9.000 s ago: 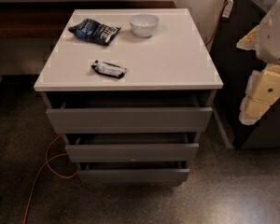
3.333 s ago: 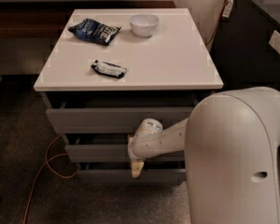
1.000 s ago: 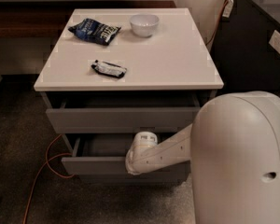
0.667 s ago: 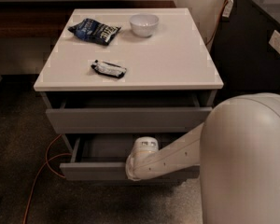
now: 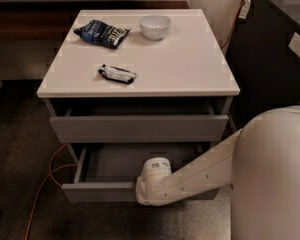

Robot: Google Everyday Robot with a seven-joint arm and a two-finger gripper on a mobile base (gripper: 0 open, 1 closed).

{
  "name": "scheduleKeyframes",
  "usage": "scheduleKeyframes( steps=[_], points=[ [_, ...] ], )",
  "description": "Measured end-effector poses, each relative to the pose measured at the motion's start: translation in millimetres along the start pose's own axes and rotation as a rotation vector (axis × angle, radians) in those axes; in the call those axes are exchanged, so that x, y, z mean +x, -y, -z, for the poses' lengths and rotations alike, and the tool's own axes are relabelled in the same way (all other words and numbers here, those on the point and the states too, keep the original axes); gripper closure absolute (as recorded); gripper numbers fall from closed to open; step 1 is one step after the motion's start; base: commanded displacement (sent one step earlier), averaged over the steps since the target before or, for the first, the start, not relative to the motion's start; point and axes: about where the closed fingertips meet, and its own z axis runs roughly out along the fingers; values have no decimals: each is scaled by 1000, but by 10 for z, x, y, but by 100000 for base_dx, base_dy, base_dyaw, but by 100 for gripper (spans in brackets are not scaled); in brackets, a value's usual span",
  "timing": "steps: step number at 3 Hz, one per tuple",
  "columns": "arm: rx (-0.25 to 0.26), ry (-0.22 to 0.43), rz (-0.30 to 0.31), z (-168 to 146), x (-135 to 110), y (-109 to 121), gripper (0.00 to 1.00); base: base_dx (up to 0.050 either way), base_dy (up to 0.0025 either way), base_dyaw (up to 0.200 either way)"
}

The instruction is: Place rxbar blueberry into middle drawer

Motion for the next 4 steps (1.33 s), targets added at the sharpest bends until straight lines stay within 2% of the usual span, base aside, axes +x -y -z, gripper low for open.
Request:
scheduleKeyframes(
  steps=[1,2,4],
  points=[
    [-3,0,0,-3,2,-34,100,0,0,0],
    [-21,6,4,-41,-21,-203,100,0,0,0],
    [-21,6,4,-42,-21,-205,100,0,0,0]
  ],
)
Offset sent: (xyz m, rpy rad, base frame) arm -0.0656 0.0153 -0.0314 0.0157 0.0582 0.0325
